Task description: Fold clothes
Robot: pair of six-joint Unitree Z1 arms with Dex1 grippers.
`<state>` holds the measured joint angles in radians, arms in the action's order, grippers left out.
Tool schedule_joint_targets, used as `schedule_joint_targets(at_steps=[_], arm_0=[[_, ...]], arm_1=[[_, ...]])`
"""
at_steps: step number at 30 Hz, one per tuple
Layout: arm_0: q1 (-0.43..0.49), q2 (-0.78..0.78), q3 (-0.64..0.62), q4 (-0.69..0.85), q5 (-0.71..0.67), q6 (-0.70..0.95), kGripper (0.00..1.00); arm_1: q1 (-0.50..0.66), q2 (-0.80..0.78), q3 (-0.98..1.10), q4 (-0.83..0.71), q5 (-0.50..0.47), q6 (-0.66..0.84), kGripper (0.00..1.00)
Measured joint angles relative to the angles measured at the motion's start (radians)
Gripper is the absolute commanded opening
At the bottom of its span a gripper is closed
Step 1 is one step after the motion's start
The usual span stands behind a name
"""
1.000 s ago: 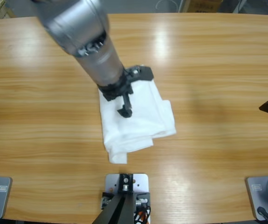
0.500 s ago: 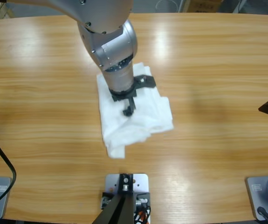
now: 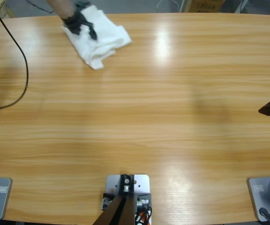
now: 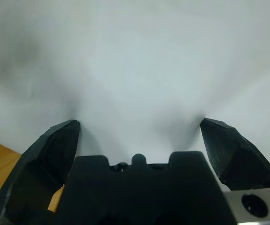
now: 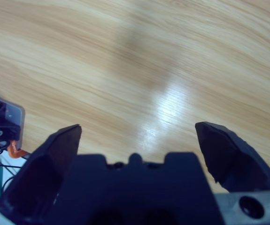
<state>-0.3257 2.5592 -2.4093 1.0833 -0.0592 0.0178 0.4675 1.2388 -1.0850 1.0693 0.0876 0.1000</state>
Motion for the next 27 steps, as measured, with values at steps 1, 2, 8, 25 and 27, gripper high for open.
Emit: schedule_joint_targets(at_steps=[1, 2, 8, 25, 27], arm_0=[[0.027, 0.005, -0.012, 0.004, -0.004, -0.054, 0.982], [0.05, 0.015, -0.033, 0.016, -0.006, -0.106, 0.98], [0.095, 0.098, -0.222, 0.254, -0.006, -0.445, 0.992], [0.041, 0.105, -0.251, 0.418, 0.006, -0.987, 0.996], [0.04, 0.104, -0.251, 0.418, 0.006, -1.005, 0.996]], arm_1=[[0.0, 0.002, 0.002, -0.003, 0.0, 0.0, 1.0], [0.0, 0.005, 0.003, -0.007, 0.0, 0.0, 1.0], [0.0, 0.012, 0.003, -0.012, 0.0, 0.0, 1.0], [0.0, -0.019, 0.019, -0.031, -0.007, 0.0, 1.0], [0.0, -0.026, 0.019, -0.032, -0.007, 0.0, 1.0]])
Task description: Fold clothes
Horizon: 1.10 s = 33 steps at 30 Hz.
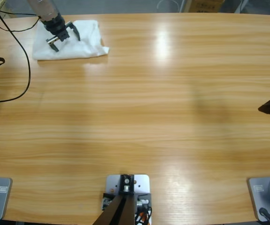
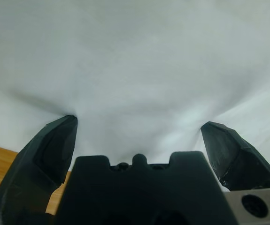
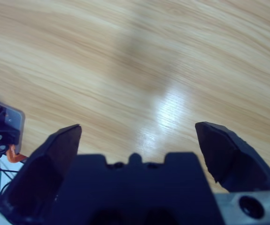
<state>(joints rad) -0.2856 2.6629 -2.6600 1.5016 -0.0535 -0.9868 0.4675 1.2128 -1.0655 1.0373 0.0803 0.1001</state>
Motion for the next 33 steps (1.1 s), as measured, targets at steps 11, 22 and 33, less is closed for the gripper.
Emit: schedule_joint_targets(at_steps=[11, 22, 33], arm_0=[[-0.058, -0.028, 0.009, 0.0, 0.065, 0.488, 0.997], [-0.065, -0.08, 0.014, 0.0, 0.128, 0.79, 1.0], [-0.023, -0.001, 0.002, 0.0, 0.062, 0.782, 0.996]], arm_1=[[0.0, -0.016, 0.011, -0.011, 0.0, 0.0, 1.0], [0.0, -0.016, 0.021, -0.027, 0.0, 0.0, 1.0], [0.017, -0.009, 0.028, -0.029, 0.0, 0.0, 1.0]])
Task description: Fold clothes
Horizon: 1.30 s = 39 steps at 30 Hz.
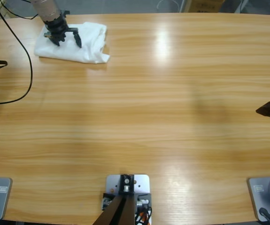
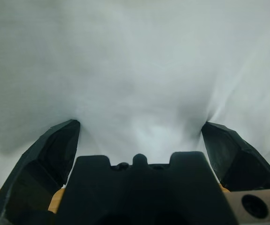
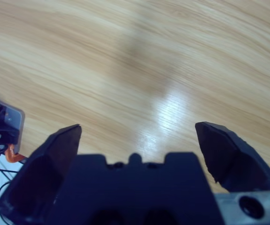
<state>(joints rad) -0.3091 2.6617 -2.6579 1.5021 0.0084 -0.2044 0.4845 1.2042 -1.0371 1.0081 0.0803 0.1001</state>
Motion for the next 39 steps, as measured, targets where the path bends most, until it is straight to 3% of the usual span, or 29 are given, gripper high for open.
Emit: schedule_joint_targets(at_steps=[10, 16, 23, 30, 32, 39], arm_0=[[0.069, 0.01, -0.013, 0.001, 0.054, -0.214, 0.996], [0.094, 0.006, -0.019, 0.001, 0.089, -0.121, 0.996], [0.096, -0.058, 0.011, 0.001, -0.022, -0.023, 0.996], [0.05, -0.338, 0.016, 0.001, -0.067, 0.031, 0.996], [0.029, -0.462, 0.089, 0.002, -0.048, 0.048, 0.996], [-0.066, -0.789, 0.621, 0.01, -0.031, 0.043, 0.996]], arm_1=[[0.01, 0.008, 0.0, -0.001, 0.0, 0.0, 1.0], [0.011, 0.027, 0.0, 0.0, -0.019, 0.0, 1.0], [0.011, 0.033, -0.085, 0.051, -0.048, 0.0, 1.0], [0.012, 0.027, -0.085, 0.06, -0.182, 0.0, 1.0], [0.012, 0.025, -0.076, 0.062, -0.229, 0.0, 1.0], [0.012, 0.023, -0.068, 0.074, -0.269, 0.0, 1.0]])
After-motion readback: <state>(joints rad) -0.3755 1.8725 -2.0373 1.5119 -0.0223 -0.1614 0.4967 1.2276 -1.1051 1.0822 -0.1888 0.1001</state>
